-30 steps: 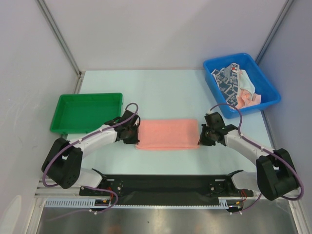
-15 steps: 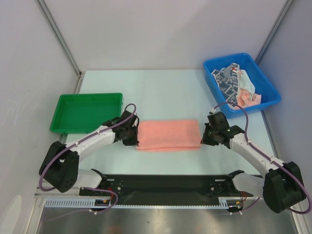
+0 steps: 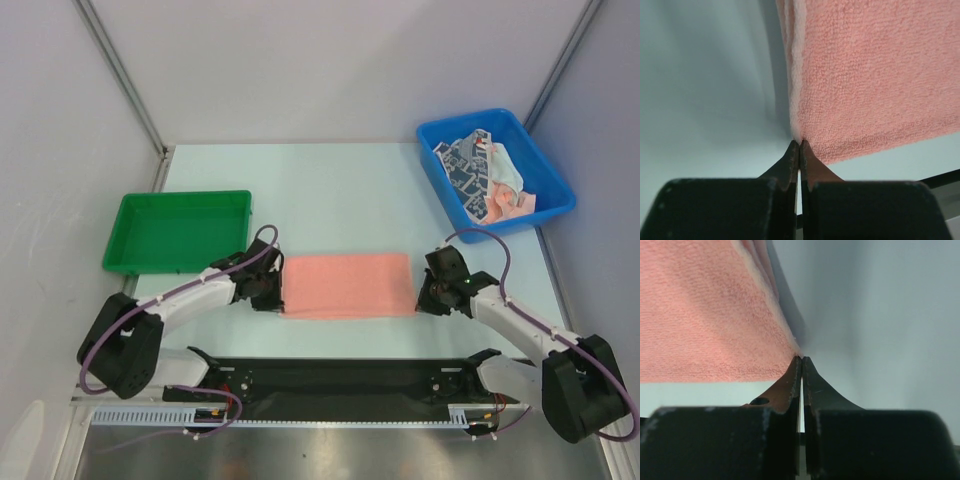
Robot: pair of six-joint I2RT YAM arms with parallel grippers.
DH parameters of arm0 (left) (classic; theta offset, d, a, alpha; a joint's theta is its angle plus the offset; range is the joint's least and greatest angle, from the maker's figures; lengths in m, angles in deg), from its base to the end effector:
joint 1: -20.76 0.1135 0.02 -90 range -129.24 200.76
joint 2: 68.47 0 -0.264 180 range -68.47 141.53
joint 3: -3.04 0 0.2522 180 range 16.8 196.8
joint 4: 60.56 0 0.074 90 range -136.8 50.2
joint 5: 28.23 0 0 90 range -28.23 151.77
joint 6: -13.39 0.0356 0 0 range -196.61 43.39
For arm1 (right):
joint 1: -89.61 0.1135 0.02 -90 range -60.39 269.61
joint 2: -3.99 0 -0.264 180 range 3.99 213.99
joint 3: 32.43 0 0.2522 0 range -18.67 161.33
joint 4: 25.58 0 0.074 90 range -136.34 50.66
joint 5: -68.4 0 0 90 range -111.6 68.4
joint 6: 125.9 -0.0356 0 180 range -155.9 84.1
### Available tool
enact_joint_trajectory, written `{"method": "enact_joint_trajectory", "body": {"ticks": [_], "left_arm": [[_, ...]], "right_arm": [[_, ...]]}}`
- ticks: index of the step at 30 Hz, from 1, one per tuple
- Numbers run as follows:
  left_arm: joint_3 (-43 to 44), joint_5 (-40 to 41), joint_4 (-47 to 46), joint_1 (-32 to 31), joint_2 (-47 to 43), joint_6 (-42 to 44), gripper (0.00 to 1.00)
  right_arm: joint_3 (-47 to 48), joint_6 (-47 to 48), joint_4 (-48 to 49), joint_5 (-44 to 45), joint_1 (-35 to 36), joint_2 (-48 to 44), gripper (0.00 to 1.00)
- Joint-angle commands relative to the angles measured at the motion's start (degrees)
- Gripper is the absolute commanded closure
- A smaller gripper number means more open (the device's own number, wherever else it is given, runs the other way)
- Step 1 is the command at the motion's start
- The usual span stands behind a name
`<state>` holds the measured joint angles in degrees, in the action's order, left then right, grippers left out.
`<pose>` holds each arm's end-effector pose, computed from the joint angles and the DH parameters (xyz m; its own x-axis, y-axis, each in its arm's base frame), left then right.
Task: Fold and stack the towels
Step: Fold the towel
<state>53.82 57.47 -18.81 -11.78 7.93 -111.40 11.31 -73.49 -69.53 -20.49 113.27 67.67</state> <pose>0.1903 -0.1246 0.1600 -0.9589 -0.0631 -0.2765 0.0165 0.9609 -0.2764 0.1727 0.0749 0.1657 -0.8917 0.2752 -0.3593 0.1900 0.9482 0.2547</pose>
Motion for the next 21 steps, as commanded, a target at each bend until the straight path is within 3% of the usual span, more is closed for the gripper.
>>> {"method": "enact_joint_trajectory", "body": {"ticks": [1, 3, 7, 15, 21], "left_arm": [[0.6, 1.0, 2.2, -0.1, -5.3, -1.7, 1.00], [5.5, 1.7, 4.7, 0.2, -6.0, -1.4, 1.00], [10.8, 1.1, 10.1, -0.4, -6.8, -1.6, 1.00], [-1.8, -3.2, 3.1, -0.9, -6.6, -2.7, 0.99], [-1.8, 1.0, 4.9, -1.8, -5.7, -3.0, 1.00]], "right_arm": [[5.5, 1.1, -1.8, 4.8, 0.2, -3.3, 1.00], [11.7, 2.4, -6.2, 5.6, -0.3, -2.8, 1.00], [13.6, 1.2, -12.6, 8.0, -1.0, -4.4, 1.00], [5.6, -8.1, -10.9, 7.4, -1.9, -9.5, 1.00], [2.5, -9.7, -10.2, 6.4, -1.3, -11.3, 1.00]]}}
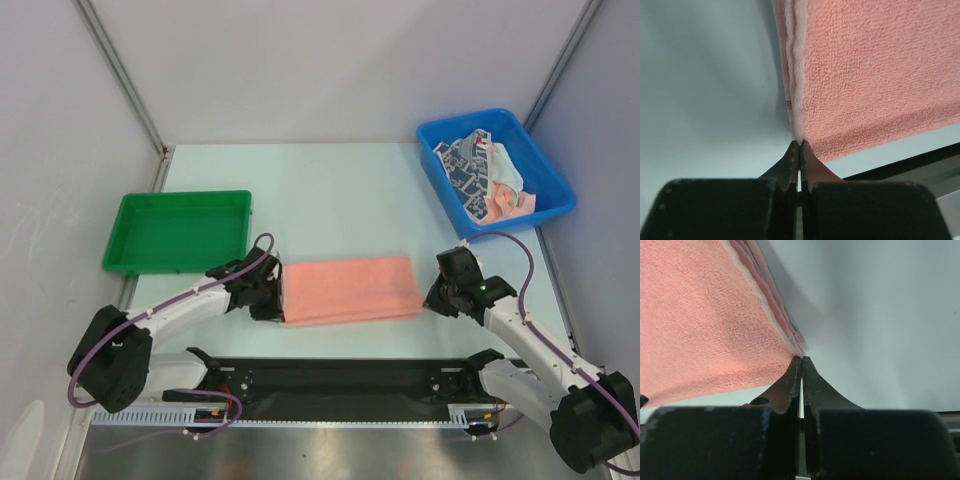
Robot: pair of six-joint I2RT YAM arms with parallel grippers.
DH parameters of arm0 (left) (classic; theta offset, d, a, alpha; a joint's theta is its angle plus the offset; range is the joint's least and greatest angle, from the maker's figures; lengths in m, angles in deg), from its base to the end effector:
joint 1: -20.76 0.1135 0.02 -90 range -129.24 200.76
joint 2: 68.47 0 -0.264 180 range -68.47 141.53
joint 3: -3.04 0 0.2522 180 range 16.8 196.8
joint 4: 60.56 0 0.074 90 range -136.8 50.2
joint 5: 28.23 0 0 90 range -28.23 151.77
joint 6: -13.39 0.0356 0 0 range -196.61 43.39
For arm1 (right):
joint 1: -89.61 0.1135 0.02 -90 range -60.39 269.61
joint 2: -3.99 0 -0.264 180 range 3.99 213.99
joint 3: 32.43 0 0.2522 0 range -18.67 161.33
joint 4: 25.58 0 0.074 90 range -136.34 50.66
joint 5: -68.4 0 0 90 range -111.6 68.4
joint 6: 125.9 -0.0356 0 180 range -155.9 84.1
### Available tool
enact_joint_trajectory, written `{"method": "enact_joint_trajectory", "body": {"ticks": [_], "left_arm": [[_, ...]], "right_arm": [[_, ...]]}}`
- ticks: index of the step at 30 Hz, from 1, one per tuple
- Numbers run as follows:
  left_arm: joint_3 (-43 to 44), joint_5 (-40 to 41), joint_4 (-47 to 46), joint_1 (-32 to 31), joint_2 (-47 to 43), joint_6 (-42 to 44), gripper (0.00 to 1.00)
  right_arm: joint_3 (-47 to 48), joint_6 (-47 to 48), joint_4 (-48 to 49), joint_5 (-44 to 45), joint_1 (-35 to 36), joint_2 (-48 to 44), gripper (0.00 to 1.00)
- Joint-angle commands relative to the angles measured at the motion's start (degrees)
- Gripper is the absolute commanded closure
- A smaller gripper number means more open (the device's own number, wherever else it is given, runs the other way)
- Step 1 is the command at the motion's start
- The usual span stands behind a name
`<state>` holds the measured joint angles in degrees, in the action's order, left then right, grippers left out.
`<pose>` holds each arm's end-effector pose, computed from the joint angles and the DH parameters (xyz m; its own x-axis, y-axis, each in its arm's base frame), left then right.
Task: Fold and stack the towels
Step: Fold the towel, then neatly place the folded towel into the bin
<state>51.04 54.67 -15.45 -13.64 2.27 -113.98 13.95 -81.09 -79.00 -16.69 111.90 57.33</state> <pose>0.1681 -0.1204 0.1640 -0.9710 -0.0651 -0.2302 0.0123 0.9474 -0.3198 0.1555 0.0605 0.1996 -0.8072 0.4330 -0.4011 0.3319 0.8949 0.2982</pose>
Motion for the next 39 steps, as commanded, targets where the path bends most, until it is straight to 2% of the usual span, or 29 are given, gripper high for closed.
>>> {"method": "enact_joint_trajectory", "body": {"ticks": [1, 2, 3, 4, 7, 10, 13, 17, 21, 27, 31, 33, 35, 38, 39], "left_arm": [[0.8, 3.3, 1.0, 0.0, -0.1, -0.4, 0.99], [0.4, 2.7, 0.6, -0.1, 0.1, -0.3, 1.00], [0.5, 2.7, 0.8, -0.2, 0.4, -0.4, 0.98], [0.7, 3.0, 1.2, -1.1, 0.8, -0.5, 0.80], [2.4, 3.9, 3.4, -1.9, 0.3, -0.4, 0.52], [5.9, 6.9, 7.5, -1.9, -0.9, 0.7, 0.39], [11.0, 12.4, 10.0, -1.4, -1.0, 2.6, 0.36], [11.3, 8.1, 3.8, 1.2, -0.3, 4.8, 0.34], [8.7, 3.8, -1.6, 4.3, 2.3, 5.8, 0.34], [5.8, 0.5, -9.4, 4.5, 8.1, 6.2, 0.33], [6.8, 3.1, -9.6, 4.5, 11.8, 5.7, 0.34], [5.7, 2.3, -12.6, 4.5, 12.9, 5.4, 0.34], [5.1, 2.3, -13.9, 4.4, 14.0, 4.7, 0.36], [4.0, 1.0, -15.6, 4.5, 15.8, 3.9, 0.42], [3.9, 0.4, -15.8, 4.4, 16.8, 3.7, 0.54]], "right_arm": [[-0.4, -2.4, -0.5, 2.6, 0.2, -0.9, 1.00], [-1.0, -2.5, -0.2, 2.5, 0.3, -0.9, 0.98], [-1.2, -3.0, -0.2, 2.6, 0.3, -0.5, 0.87], [-1.3, -3.2, -0.2, 2.6, 0.4, -0.4, 0.80], [0.2, -3.6, -1.7, 4.2, 0.3, -0.3, 0.70], [4.6, -2.7, -4.1, 5.6, 0.4, -1.3, 0.67], [6.9, 1.0, 1.4, 0.6, 0.5, 0.5, 0.70], [6.7, 2.7, 9.9, -8.1, 2.7, 8.1, 0.75], [4.1, 3.8, 12.7, -6.8, 3.6, 14.1, 0.76], [-3.4, 4.9, 19.1, -5.9, -0.7, 17.2, 0.78], [-3.4, 6.2, 18.9, -5.1, -0.7, 15.7, 0.78], [-3.6, 6.4, 18.7, -5.3, -0.6, 13.8, 0.77], [-3.6, 6.8, 18.6, -5.9, -0.3, 12.1, 0.76], [-2.3, 7.7, 17.4, -6.6, 0.0, 8.7, 0.68], [-1.9, 8.0, 16.6, -6.8, 0.0, 7.8, 0.65]]}}
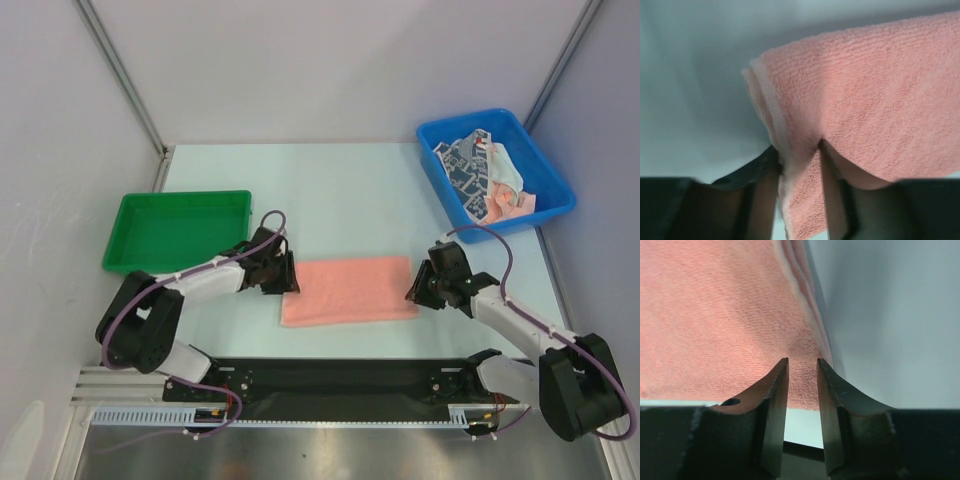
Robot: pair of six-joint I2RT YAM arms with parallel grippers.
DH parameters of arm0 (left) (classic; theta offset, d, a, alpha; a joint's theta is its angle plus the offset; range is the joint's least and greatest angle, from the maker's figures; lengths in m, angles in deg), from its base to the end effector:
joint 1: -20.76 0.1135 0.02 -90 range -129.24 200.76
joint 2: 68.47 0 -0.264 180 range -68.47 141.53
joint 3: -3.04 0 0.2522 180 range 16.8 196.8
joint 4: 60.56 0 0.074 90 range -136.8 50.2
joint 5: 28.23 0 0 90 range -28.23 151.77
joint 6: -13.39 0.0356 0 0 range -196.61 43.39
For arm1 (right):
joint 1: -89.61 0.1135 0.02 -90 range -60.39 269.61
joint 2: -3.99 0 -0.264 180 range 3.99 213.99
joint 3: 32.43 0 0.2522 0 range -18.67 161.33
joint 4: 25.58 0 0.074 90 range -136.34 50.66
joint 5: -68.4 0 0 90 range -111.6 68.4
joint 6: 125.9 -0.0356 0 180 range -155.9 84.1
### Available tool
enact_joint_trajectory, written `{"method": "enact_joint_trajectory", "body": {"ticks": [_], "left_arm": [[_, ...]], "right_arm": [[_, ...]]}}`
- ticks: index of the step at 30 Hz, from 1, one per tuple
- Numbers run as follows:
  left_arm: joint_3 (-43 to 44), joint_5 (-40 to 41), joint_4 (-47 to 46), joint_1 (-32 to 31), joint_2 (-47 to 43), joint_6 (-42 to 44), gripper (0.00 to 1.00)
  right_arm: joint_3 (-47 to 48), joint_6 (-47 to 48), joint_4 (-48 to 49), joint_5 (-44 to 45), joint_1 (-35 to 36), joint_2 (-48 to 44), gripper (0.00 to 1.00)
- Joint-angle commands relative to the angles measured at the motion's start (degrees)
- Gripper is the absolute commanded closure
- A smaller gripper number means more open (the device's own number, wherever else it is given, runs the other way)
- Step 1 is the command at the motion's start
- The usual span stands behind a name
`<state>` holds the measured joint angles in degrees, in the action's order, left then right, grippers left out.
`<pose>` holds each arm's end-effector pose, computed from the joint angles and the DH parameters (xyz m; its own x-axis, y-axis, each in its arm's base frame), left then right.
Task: Fold and stack the towels
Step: Neatly place the folded towel into the bin
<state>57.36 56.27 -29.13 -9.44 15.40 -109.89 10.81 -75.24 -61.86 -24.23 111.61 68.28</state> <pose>0.2267 -0.1359 0.1559 -0.9286 -0.0915 -0.3596 0.0375 0.9410 -0.3363 0.1848 0.0764 0.1685 -0.8554 0.3374 -0.3930 0.1876 0.9091 0.3721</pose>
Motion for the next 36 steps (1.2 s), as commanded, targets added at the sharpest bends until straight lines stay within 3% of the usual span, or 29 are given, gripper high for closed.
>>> {"method": "enact_joint_trajectory", "body": {"ticks": [1, 2, 3, 5, 6, 7, 8, 20, 31, 36], "left_arm": [[-2.4, -1.6, -2.3, 0.2, 4.2, -0.6, 0.62], [-2.3, -1.7, -1.9, 0.2, 4.7, -1.2, 0.68], [-2.1, -1.7, -1.4, 0.1, 5.3, -1.3, 0.79], [-1.4, -1.4, 0.7, 0.0, 5.7, -2.0, 0.90], [-1.0, -0.8, 1.7, 0.0, 5.4, -2.1, 0.98], [0.4, -0.2, 3.0, -0.1, 5.1, -2.2, 1.00], [1.4, 1.4, 5.7, -0.1, 4.7, -1.8, 1.00], [30.2, 23.7, 35.0, 0.4, 5.6, 7.3, 1.00], [47.7, 38.2, 43.4, 13.3, 13.6, 18.6, 1.00], [53.1, 40.1, 44.0, 19.7, 18.2, 22.4, 1.00]], "right_arm": [[2.0, 2.3, -0.9, 0.5, 0.2, -4.8, 0.62], [3.0, 2.3, -1.5, 0.3, 0.3, -5.6, 0.59], [3.7, 2.3, -2.2, 0.2, 0.4, -6.4, 0.44], [5.8, 2.3, -3.0, 0.2, 0.3, -8.7, 0.35], [6.5, 2.2, -3.9, 0.3, 0.3, -9.3, 0.26], [7.3, 2.3, -4.5, 0.3, 0.3, -9.9, 0.18], [8.8, 2.5, -5.2, 0.3, 0.3, -10.8, 0.01], [15.0, 5.4, -7.0, 1.2, 0.4, -11.6, 0.00], [14.1, 9.0, -1.9, -0.7, -2.6, -4.7, 0.00], [14.4, 10.2, -0.2, -1.2, -3.2, -1.9, 0.00]]}}
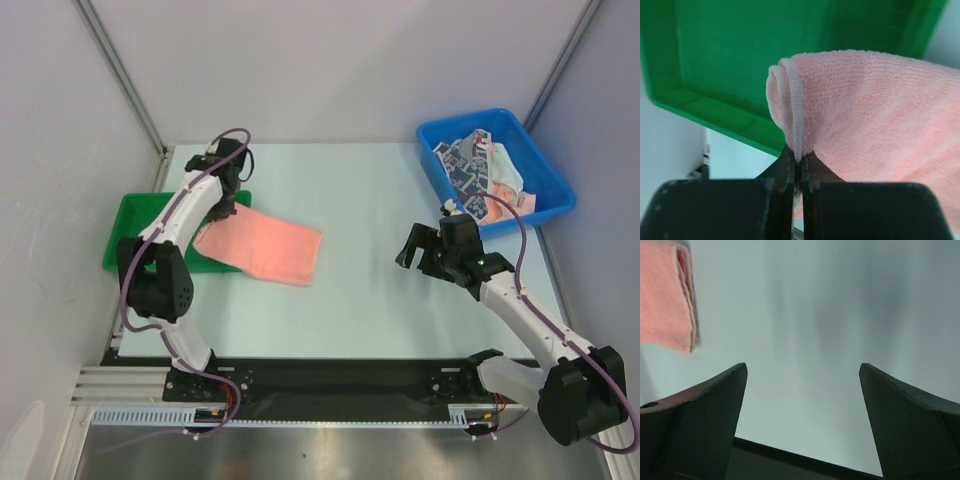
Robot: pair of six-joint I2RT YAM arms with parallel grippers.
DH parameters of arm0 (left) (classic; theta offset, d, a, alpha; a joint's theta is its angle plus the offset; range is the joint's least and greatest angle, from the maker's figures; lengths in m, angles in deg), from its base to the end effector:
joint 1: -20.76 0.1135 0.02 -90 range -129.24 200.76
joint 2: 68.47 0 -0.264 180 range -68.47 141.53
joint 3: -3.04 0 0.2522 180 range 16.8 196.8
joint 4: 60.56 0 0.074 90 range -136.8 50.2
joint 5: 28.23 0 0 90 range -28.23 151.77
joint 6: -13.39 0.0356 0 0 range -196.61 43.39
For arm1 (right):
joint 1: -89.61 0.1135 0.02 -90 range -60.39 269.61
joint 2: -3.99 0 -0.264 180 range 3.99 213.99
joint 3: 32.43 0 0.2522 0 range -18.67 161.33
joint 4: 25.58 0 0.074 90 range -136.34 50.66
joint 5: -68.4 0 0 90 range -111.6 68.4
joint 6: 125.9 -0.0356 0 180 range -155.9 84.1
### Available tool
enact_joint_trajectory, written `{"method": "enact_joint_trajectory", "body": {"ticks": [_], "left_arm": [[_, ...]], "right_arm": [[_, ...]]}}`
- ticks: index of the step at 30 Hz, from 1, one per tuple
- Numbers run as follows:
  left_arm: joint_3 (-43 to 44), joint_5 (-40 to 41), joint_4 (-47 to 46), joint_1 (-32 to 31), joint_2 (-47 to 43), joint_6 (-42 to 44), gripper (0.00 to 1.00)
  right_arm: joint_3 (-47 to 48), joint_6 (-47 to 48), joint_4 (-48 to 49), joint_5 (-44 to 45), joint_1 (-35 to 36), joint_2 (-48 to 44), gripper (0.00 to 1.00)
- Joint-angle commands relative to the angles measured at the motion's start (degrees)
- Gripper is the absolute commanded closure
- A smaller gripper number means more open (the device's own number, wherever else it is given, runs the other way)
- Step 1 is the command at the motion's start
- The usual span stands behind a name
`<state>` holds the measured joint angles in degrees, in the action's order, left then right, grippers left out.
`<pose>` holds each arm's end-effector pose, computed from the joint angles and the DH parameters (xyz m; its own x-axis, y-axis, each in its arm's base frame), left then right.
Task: Fold and stack the towels
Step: Neatly place the folded towel into the bin
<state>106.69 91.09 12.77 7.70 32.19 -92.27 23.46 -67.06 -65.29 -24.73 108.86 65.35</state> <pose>0.3508 -0.0635 0.2872 -0.8932 -0.0344 -0.4484 -0.2124 0.9111 0.3532 0.2087 0.0749 0.2435 -0.7622 0.2811 -0.5831 0.0337 0.9168 0.3979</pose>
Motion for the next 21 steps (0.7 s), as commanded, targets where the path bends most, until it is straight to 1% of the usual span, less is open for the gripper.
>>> {"method": "enact_joint_trajectory", "body": {"ticks": [1, 3, 5, 8, 11, 13, 14, 16, 18, 19, 21], "left_arm": [[4.1, 6.9, 2.1, 3.0, 1.9, 6.8, 1.00], [3.5, 11.6, 1.5, 4.5, 3.3, 8.7, 1.00], [2.3, 13.0, -0.5, 6.1, 4.4, 10.3, 1.00], [1.3, 12.2, -3.7, 11.2, 5.3, 9.3, 1.00], [-0.8, 14.5, -6.7, 14.4, 5.6, 8.9, 1.00], [-3.0, 14.5, -11.0, 16.0, 5.2, 10.0, 1.00], [-2.9, 14.0, -11.4, 18.0, 5.4, 9.5, 1.00], [-2.9, 12.6, -13.5, 19.7, 5.9, 9.0, 1.00], [-2.4, 13.4, -15.1, 21.4, 7.1, 9.1, 1.00], [-2.3, 13.7, -17.4, 22.0, 7.5, 9.9, 1.00], [-0.8, 13.6, -17.1, 24.4, 10.2, 9.4, 1.00]], "right_arm": [[1.7, 2.2, 3.5, -1.0, -0.4, 1.4, 0.00], [1.8, 2.4, 3.9, -1.2, -0.5, 2.2, 0.00], [1.6, 2.5, 4.9, -1.6, -0.5, 2.4, 0.00], [0.9, 2.4, 7.0, -2.9, -0.4, 2.4, 0.00], [-0.4, 2.4, 10.2, -2.6, -0.5, 3.9, 0.00], [-0.4, 2.8, 11.0, -2.2, -0.5, 5.7, 0.00], [-0.6, 2.8, 12.4, -2.3, -0.6, 6.2, 0.00], [-0.5, 2.8, 13.6, -2.6, -0.6, 7.2, 0.00], [0.3, 2.7, 14.6, -3.7, -0.6, 8.7, 0.00], [0.7, 2.7, 15.0, -4.2, -0.6, 9.1, 0.00], [1.3, 2.9, 15.5, -5.0, -0.6, 9.7, 0.00]]}}
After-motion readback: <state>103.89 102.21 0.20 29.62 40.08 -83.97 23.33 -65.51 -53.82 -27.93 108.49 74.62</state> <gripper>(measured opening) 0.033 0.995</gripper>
